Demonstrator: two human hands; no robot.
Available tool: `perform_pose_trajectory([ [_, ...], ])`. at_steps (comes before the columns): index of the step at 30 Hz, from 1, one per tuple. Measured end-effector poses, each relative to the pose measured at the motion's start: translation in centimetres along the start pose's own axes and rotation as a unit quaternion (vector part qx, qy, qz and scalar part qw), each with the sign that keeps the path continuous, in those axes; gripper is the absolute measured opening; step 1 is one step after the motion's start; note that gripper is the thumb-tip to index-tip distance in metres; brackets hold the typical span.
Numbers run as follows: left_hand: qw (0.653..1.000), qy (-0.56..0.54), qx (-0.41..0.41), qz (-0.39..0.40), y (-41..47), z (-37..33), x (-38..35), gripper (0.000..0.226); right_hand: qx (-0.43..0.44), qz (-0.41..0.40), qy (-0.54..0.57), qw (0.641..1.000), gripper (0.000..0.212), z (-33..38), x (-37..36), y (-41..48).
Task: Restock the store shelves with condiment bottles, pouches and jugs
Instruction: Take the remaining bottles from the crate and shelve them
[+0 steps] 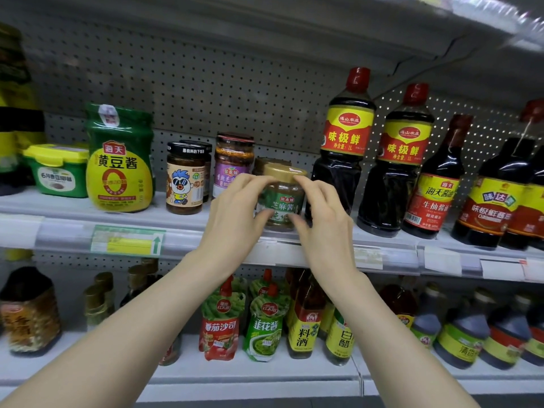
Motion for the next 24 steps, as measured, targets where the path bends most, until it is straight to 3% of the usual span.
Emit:
perform_pose_trajectory([
  [24, 0.997, 0.049, 0.029, 0.051, 1.3, 1.8, -1.9, 0.060, -0.020, 0.055, 0.031, 0.998, 0.058, -0.2, -3.0, 1.9],
])
Point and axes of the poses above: each hand's wrist, its own y-axis towards the middle knuckle, its own x-axis out of the back of the hand, z = x × y, the point moved 7 cm from there along y, towards the middle knuckle, and after that the axes turned 15 degrees about -y, right-handed, at the moved point
